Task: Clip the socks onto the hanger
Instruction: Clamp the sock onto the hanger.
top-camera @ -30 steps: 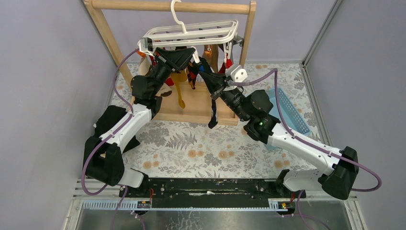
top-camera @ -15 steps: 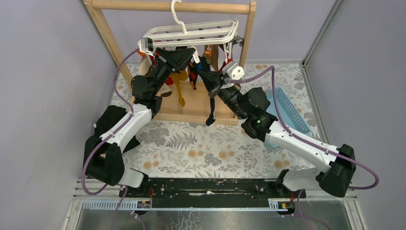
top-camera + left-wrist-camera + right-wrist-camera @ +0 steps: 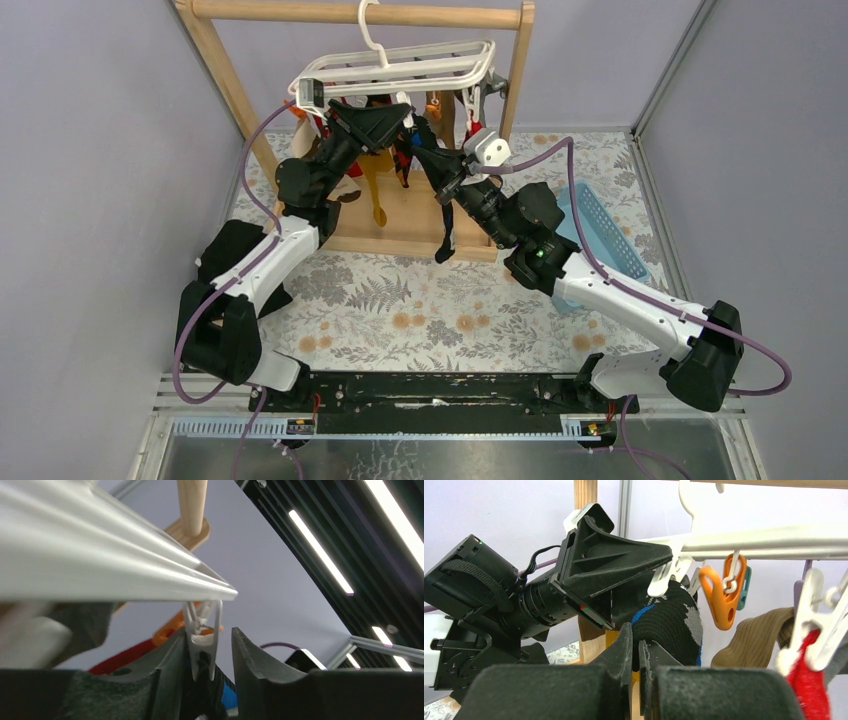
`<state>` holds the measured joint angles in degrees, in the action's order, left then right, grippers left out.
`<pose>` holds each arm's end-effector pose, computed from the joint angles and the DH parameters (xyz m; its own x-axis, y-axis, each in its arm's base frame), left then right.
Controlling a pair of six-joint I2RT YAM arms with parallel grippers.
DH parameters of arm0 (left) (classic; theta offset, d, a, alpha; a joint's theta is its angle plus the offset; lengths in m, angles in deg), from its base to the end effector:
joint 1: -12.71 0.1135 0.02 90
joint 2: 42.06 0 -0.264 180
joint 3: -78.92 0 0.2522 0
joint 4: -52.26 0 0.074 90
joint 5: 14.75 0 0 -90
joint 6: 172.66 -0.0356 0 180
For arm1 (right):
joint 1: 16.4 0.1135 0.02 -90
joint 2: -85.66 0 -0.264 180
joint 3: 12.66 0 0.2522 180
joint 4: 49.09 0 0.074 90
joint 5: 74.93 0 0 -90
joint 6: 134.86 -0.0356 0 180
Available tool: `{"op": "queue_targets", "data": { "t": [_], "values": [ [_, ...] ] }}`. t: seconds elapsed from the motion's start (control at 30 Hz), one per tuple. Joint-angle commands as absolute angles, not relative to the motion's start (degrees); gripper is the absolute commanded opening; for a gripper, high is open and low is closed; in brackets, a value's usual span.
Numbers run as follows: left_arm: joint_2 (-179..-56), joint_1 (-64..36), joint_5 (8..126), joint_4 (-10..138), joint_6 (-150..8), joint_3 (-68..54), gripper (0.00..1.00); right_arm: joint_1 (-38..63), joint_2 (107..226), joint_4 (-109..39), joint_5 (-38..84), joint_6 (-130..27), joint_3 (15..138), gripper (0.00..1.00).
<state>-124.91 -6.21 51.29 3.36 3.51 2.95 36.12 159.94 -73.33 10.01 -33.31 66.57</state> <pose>0.2949 -0.1164 0.4165 -0.5381 -0.7794 -0.3209 0.6707 -0.1654 -0.7231 0.1822 0.2324 0.4428 0.4396 0.2456 -0.8639 -0.6691 0.7312 -0.1327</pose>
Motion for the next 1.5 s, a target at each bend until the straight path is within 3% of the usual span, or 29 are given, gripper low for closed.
{"op": "queue_targets", "data": {
  "t": [0.0, 0.17, 0.27, 0.3, 0.4, 0.43, 0.5, 0.6, 0.83, 1.03, 1.23, 1.47],
  "values": [
    [-125.4, -6.9, 47.3, -1.6, 4.7, 3.4, 0.47, 36.3, 159.8, -75.9, 10.0, -33.2, 68.7, 0.0],
    [-126.3, -6.8, 47.3, -2.5, 5.2, 3.5, 0.48, 36.1, 160.3, -76.1, 9.7, -33.1, 68.9, 0.0],
    [-126.6, -6.8, 47.2, -2.9, 5.4, 3.6, 0.54, 35.9, 160.7, -76.0, 9.1, -33.1, 69.1, 0.0],
    [-126.6, -6.8, 47.3, -2.6, 5.1, 3.6, 0.57, 35.9, 160.8, -75.7, 8.7, -33.0, 69.2, 0.04],
    [-125.8, -6.7, 48.2, -0.3, 3.3, 4.3, 0.66, 35.7, 161.0, -75.0, 7.8, -32.7, 69.2, 0.57],
    [-125.4, -6.7, 48.5, 1.5, 2.3, 4.5, 0.68, 35.7, 160.9, -74.7, 7.5, -32.7, 69.1, 0.69],
    [-124.0, -6.7, 49.3, 8.4, -1.1, 4.5, 0.7, 35.7, 160.7, -74.3, 6.8, -32.7, 68.4, 0.82],
    [-121.3, -6.8, 53.0, 18.4, -6.8, 5.2, 0.74, 35.5, 160.1, -74.2, 5.8, -33.2, 66.7, 0.89],
    [-115.7, -6.8, 64.6, 37.5, -22.6, 6.3, 0.86, 34.8, 157.6, -73.6, 3.9, -34.7, 61.1, 0.93],
    [-114.3, -7.2, 73.1, 44.8, -29.1, 10.1, 0.98, 33.4, 152.1, -74.4, 2.2, -36.9, 54.3, 0.94],
    [-110.4, -10.9, 86.4, 51.2, -37.1, 14.2, 0.99, 33.0, 144.7, -72.5, -1.2, -37.7, 47.3, 0.94],
    [-104.9, -13.3, 87.9, 52.1, -36.9, 19.2, 0.99, 32.6, 133.5, -69.8, -6.8, -39.3, 38.1, 0.95]
  ]
}}
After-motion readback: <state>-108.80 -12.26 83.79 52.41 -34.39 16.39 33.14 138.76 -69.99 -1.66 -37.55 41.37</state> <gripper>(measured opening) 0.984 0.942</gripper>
